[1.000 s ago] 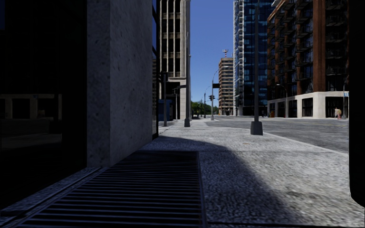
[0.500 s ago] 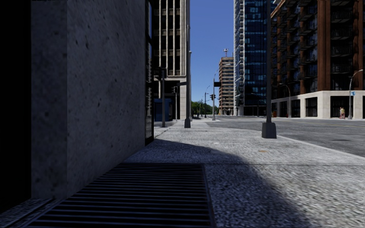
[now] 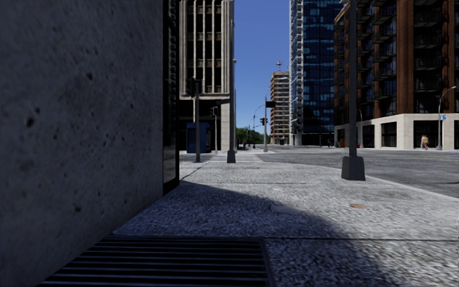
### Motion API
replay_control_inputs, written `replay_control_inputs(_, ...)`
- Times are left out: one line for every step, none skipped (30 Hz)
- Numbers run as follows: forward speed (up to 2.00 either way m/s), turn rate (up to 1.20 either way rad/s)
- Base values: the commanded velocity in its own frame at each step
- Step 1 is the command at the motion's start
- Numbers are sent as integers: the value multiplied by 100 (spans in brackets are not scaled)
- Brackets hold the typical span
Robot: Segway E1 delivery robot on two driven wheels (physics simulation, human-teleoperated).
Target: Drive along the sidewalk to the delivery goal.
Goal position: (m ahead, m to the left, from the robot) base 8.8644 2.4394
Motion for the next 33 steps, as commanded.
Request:
replay_control_inputs(200,0)
replay_control_inputs(200,0)
replay_control_inputs(200,0)
replay_control_inputs(200,0)
replay_control_inputs(200,0)
replay_control_inputs(200,0)
replay_control_inputs(200,0)
replay_control_inputs(200,0)
replay_control_inputs(200,0)
replay_control_inputs(200,0)
replay_control_inputs(200,0)
replay_control_inputs(200,0)
replay_control_inputs(200,0)
replay_control_inputs(200,0)
replay_control_inputs(200,0)
replay_control_inputs(200,0)
replay_control_inputs(200,0)
replay_control_inputs(200,0)
replay_control_inputs(200,0)
replay_control_inputs(200,0)
replay_control_inputs(200,0)
replay_control_inputs(200,0)
replay_control_inputs(200,0)
replay_control_inputs(200,0)
replay_control_inputs(200,0)
replay_control_inputs(200,0)
replay_control_inputs(200,0)
replay_control_inputs(200,0)
replay_control_inputs(200,0)
replay_control_inputs(196,0)
replay_control_inputs(196,0)
replay_control_inputs(194,0)
replay_control_inputs(191,0)
